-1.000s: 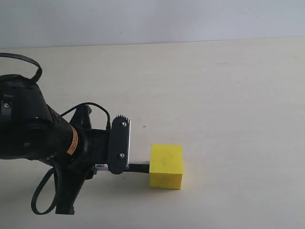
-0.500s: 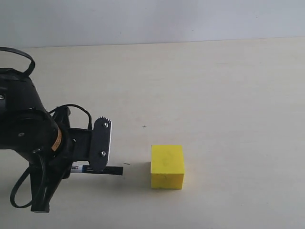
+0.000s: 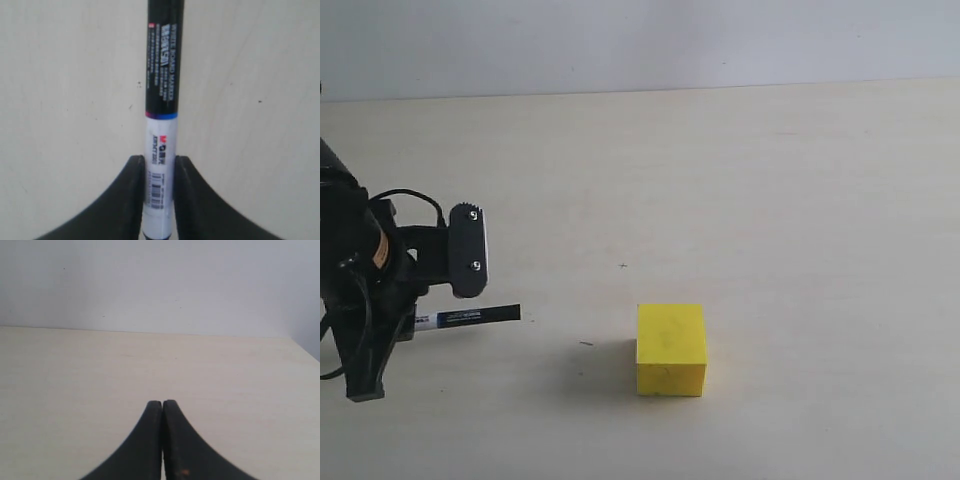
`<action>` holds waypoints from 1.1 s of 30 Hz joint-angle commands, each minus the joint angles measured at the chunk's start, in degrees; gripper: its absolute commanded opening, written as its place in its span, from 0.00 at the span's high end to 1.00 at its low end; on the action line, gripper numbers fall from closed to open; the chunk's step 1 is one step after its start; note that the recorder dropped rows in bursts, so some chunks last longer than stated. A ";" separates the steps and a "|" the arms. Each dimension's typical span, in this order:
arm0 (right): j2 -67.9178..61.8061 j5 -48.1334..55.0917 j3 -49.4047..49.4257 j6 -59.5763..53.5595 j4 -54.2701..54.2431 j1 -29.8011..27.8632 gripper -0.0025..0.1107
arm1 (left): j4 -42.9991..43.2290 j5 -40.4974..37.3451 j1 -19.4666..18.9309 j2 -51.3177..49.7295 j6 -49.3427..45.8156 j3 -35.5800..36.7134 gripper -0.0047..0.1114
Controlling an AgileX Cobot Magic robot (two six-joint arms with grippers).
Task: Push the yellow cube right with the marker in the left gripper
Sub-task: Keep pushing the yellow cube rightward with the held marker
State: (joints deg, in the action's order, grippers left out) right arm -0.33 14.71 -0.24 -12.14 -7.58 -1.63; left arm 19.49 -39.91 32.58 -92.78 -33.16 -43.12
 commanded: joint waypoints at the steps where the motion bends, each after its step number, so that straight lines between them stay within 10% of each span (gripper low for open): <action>1: 0.33 -0.84 0.24 -0.06 0.03 -0.33 0.98 | -3.03 0.81 -1.82 0.06 -2.52 -0.19 0.96; 15: 0.33 -0.84 0.24 -0.06 0.03 -0.33 0.98 | -8.58 1.74 -1.43 0.06 -8.37 -0.19 0.96; 33: 0.33 -0.84 0.24 -0.06 0.03 -0.33 0.98 | -13.27 4.18 17.21 -9.82 -6.44 -12.10 0.96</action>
State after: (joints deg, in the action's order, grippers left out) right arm -0.33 14.71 -0.24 -12.14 -7.58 -1.63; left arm 7.14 -35.39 47.70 -102.67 -40.11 -53.68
